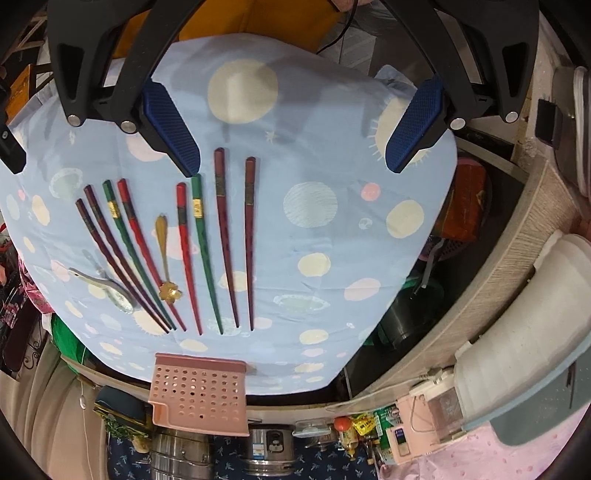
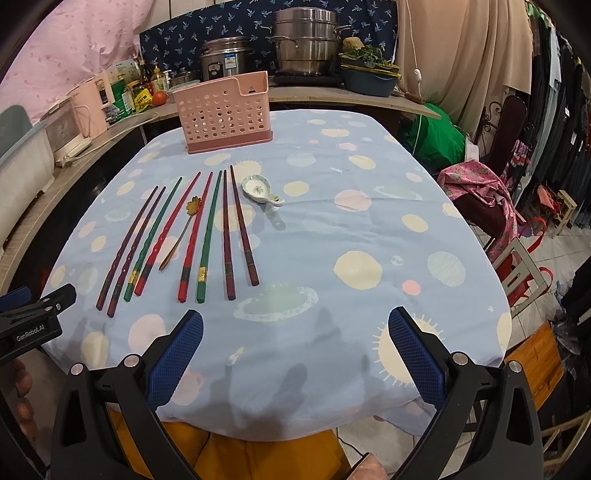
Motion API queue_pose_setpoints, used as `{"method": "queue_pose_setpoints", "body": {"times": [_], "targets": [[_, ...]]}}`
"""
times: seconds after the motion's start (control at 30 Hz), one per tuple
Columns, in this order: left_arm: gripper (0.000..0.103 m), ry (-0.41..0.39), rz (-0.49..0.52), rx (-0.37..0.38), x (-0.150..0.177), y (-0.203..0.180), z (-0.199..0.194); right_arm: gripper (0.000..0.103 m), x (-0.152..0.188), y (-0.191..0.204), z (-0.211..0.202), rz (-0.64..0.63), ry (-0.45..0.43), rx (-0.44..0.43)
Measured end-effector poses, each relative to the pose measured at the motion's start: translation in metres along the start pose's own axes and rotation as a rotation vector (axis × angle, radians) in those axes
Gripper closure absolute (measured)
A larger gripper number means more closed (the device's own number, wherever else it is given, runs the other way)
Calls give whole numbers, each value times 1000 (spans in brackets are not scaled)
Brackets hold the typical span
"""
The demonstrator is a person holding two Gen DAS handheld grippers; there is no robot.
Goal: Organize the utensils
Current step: 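Grasp a dark red chopstick with the left tool while the right tool approaches the white ceramic spoon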
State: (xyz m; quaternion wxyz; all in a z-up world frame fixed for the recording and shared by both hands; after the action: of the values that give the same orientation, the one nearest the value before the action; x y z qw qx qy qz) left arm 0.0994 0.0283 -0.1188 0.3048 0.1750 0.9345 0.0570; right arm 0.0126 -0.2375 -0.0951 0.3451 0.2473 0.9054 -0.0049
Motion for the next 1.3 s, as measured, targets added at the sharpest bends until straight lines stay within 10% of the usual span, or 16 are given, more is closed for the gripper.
{"method": "queue_pose_setpoints", "body": {"times": [0.47, 0.97, 1.3], "targets": [[15, 66, -6, 70, -2, -3, 61, 7, -6, 5, 38, -11, 54, 20], [85, 48, -13, 167, -11, -9, 62, 8, -52, 21, 63, -19, 9, -25], [94, 60, -21, 186, -14, -12, 65, 51, -101, 33, 106, 29, 42, -126]]}}
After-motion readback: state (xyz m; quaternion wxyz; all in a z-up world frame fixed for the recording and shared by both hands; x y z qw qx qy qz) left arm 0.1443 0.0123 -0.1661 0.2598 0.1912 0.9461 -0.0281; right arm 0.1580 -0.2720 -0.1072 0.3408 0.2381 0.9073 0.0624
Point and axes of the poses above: each gripper's, at about its wrist camera, not at the fingertips, and z roughly the way its jaws point, y to its left, x to its underside, the point moved 10 cm from there along z, roughly the way its jaws point, and after that the axes turned 14 degrees about z, right-handed, at the moved point
